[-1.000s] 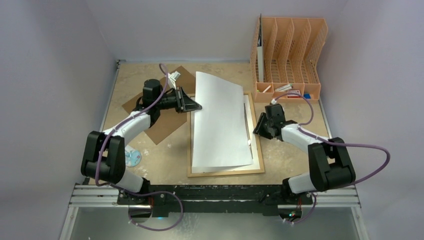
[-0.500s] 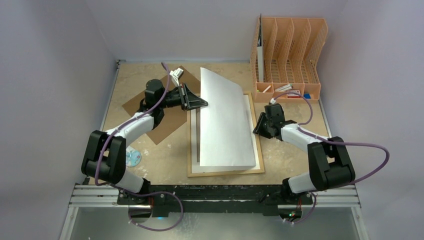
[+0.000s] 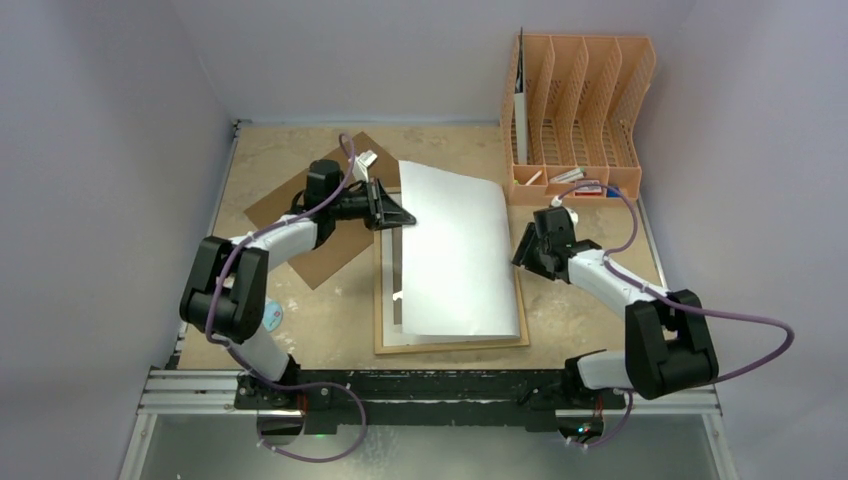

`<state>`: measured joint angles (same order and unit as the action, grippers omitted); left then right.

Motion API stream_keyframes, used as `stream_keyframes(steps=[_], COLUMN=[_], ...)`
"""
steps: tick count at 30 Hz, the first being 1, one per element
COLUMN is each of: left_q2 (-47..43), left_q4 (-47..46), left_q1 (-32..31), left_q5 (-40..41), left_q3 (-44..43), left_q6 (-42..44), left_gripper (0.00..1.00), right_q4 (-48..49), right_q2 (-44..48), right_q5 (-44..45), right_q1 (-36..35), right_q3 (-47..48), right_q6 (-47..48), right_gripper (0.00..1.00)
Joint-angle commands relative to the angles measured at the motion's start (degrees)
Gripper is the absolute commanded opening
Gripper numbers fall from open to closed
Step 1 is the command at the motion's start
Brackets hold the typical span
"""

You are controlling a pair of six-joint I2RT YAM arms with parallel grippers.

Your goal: Put the photo into the frame

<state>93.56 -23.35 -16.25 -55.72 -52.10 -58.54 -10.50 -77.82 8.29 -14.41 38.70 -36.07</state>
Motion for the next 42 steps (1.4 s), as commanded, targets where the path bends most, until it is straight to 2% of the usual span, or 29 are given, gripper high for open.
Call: stream_keyframes(steps=[1, 3, 10, 14, 17, 24, 31, 34, 40, 42], left_q2=[2.36, 3.58, 7.06, 7.72, 7.86, 8.52, 5.72, 5.85, 6.90, 6.98], left_q4=[27.14, 34.12, 27.01, 33.64, 34.95, 28.79, 16.41, 15.67, 26.87, 27.56], left_q1=[0.92, 1.11, 0.96, 1.13, 1.12, 1.13, 1.13, 1.13, 1.34, 1.56], left_q5=[1.96, 3.63, 4.16, 8.23, 9.24, 10.53, 15.59, 16.19, 18.27, 18.77], left_q3=[-7.61, -9.76, -5.49, -8.15, -8.15, -6.89, -1.25, -0.60, -5.52, -5.83], left_q6=[21.19, 26.76, 23.06, 27.86, 29.02, 25.13, 14.44, 13.72, 21.40, 21.27], left_gripper=[0.00, 0.00, 0.00, 0.00, 0.00, 0.00, 0.00, 0.00, 0.00, 0.00], right_q4=[-3.22, -3.38, -3.97, -4.48, -4.44, -4.18, -3.66, -3.56, -3.30, -3.02], right_q2=[1.49, 1.94, 2.71, 3.17, 3.30, 3.41, 4.06, 4.25, 3.95, 3.91], right_q5=[3.68, 3.79, 4.25, 4.79, 4.65, 4.23, 3.53, 3.36, 3.06, 2.83], right_q1=[0.52, 0.59, 0.74, 0.74, 0.88, 0.88, 0.88, 0.88, 0.88, 0.85], right_q3=[2.30, 2.08, 2.29, 2.37, 2.12, 1.51, 0.62, 0.37, 0.07, -0.17], right_q6=[-1.23, -1.43, -1.72, -1.76, -1.81, -1.98, -2.33, -2.42, -2.38, -2.42], right_gripper=[0.59, 0.59, 0.60, 0.60, 0.60, 0.60, 0.60, 0.60, 0.60, 0.60])
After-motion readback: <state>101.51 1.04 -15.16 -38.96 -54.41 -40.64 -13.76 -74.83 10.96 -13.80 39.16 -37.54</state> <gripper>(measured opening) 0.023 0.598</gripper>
